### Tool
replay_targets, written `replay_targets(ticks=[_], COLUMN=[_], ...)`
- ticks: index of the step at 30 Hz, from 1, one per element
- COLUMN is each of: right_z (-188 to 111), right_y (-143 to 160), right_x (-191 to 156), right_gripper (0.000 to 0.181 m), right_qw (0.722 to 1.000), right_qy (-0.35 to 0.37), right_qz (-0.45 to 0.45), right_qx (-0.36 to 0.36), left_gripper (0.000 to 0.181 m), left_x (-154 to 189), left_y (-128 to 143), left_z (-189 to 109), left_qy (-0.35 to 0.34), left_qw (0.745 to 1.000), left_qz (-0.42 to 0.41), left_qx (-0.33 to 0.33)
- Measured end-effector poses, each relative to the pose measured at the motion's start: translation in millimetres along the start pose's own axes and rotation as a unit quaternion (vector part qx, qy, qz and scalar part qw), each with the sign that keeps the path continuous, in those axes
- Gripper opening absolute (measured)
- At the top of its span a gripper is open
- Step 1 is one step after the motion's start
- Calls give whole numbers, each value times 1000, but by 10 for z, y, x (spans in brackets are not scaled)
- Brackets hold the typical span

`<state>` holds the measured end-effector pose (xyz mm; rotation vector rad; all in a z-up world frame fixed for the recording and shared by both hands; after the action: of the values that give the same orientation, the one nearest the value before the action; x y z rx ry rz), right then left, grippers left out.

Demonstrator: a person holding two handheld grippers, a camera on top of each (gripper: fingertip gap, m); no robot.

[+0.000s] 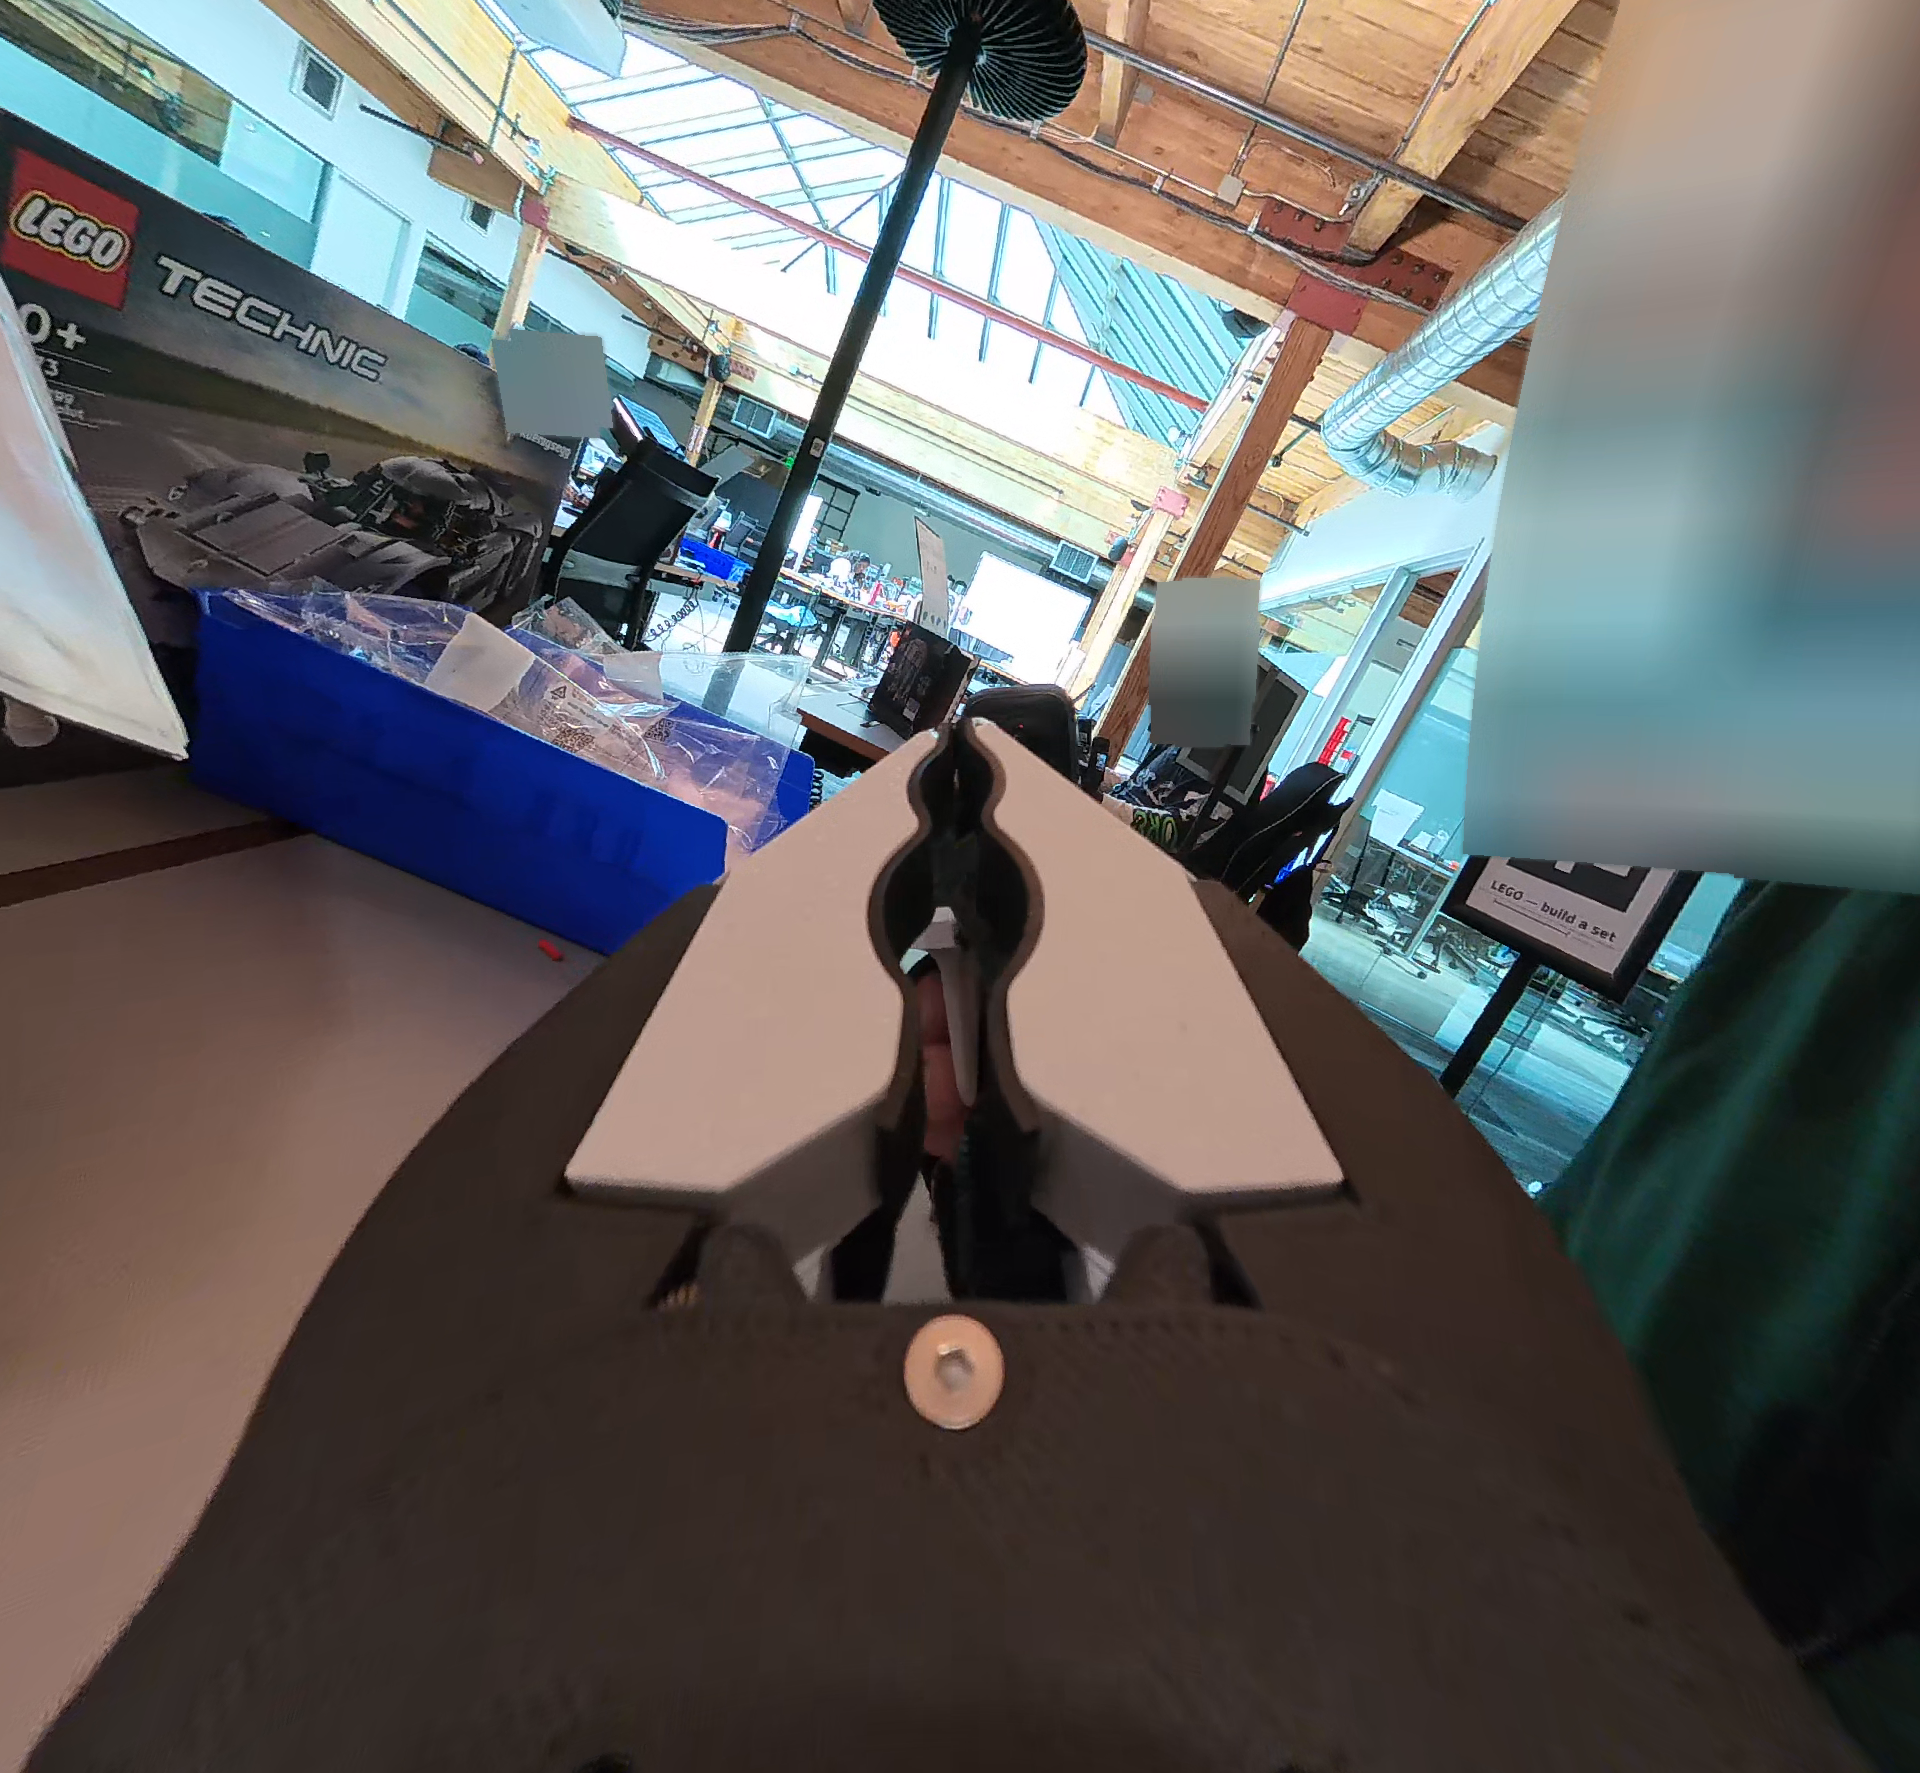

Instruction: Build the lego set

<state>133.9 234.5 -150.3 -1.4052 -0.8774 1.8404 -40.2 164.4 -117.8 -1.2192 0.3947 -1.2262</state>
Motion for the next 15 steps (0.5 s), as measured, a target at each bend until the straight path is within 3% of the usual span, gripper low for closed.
replay_targets(ticks=[4,6,11,15], right_z=[-23,-57,-72,-5], right_y=[-24,-66,-99,-59], right_x=[-26,-69,-198,-251], right_gripper=[5,5,6,5], right_qw=[999,993,936,906], right_qy=[26,78,232,273], right_qz=[-32,-88,-265,-323], right_qx=[5,18,-10,-35], left_gripper=[0,0,1,11], left_x=[-26,-58,-104,-102], left_y=[5,10,33,61], left_z=[-18,-48,-57,-11], left_qy=[-13,-37,-41,-40], left_qw=[1000,999,999,999], left_qz=[-5,-5,-21,-24], left_qx=[2,5,13,7])
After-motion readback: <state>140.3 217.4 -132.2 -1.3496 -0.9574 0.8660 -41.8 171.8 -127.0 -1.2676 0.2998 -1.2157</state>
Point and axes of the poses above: each gripper's, where its closed fingertips meet, z out along the fingers, y out of its underside, x = y × z across the jaws, the point moved 10 cm from there along -z, back along the fingers, and after that the axes turned 9 degrees about y, right-handed, at the moved point
